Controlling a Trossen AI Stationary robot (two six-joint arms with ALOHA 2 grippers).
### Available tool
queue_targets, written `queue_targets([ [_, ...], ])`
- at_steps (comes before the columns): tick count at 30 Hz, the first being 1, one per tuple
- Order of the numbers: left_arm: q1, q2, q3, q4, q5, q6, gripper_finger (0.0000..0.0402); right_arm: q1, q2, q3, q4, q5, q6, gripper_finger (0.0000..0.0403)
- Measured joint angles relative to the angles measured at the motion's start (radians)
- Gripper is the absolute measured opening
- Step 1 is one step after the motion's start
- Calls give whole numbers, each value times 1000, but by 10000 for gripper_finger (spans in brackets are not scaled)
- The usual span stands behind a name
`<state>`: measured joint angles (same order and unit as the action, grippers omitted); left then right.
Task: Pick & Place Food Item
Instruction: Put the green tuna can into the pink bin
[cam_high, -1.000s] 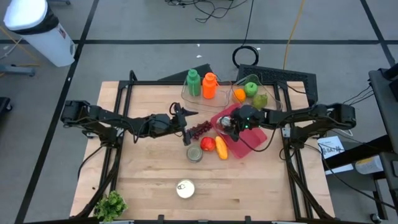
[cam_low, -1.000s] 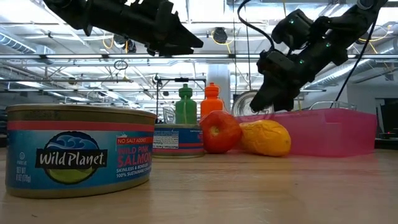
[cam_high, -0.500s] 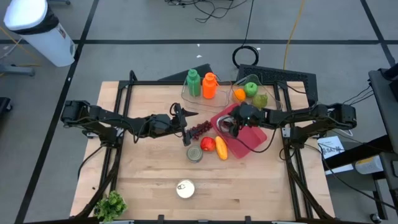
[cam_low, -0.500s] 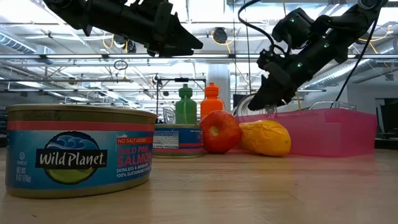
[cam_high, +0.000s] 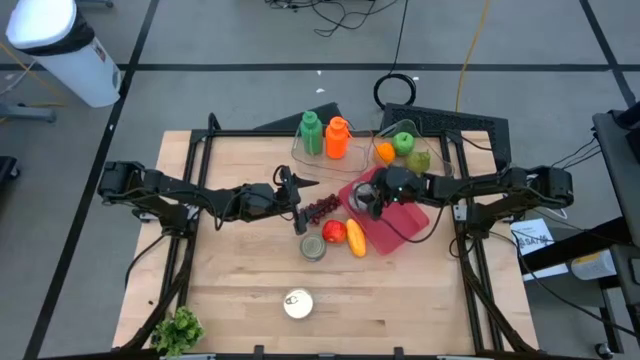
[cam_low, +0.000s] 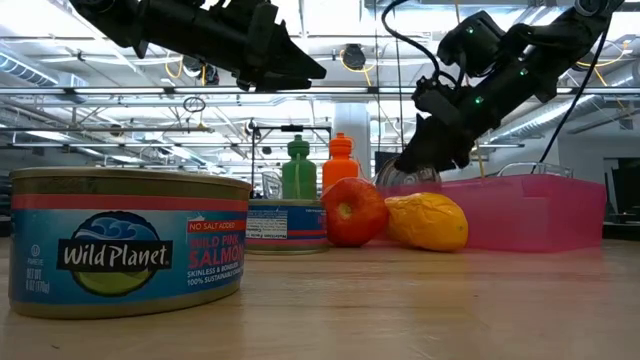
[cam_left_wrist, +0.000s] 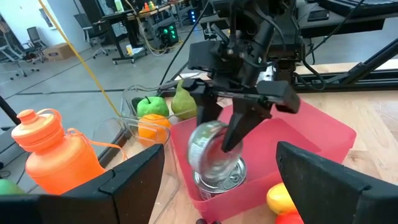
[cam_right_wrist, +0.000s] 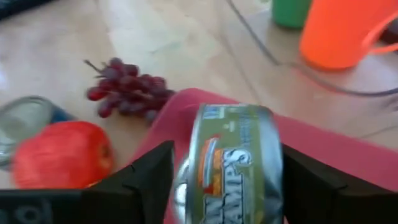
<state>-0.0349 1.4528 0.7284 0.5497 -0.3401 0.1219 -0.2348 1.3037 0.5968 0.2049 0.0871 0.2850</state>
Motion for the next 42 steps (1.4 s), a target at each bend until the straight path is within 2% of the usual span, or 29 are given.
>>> queue_targets([
  [5,0,0,0,0,0,0,325,-29,0,0,4,-120,69,139],
  [13,0,0,0,-1,0,0,310,-81,0,0,29,-245,76,139],
  [18,0,0,0,-1,1,0,311,-103,10,0,32,-388,102,139],
  [28,0,0,0,-1,1,0,305,-112,95,3,74,-398,93,139],
  [30,0,0,0,-1,1,0,303,-107,102,3,89,-398,80,160],
  [34,0,0,0,-5,1,0,301,-103,109,-5,57,-399,57,260],
  [37,0,0,0,-10,1,0,301,-104,103,0,71,-362,29,312],
  [42,0,0,0,-18,1,0,301,-104,98,-1,71,-348,-1,349],
])
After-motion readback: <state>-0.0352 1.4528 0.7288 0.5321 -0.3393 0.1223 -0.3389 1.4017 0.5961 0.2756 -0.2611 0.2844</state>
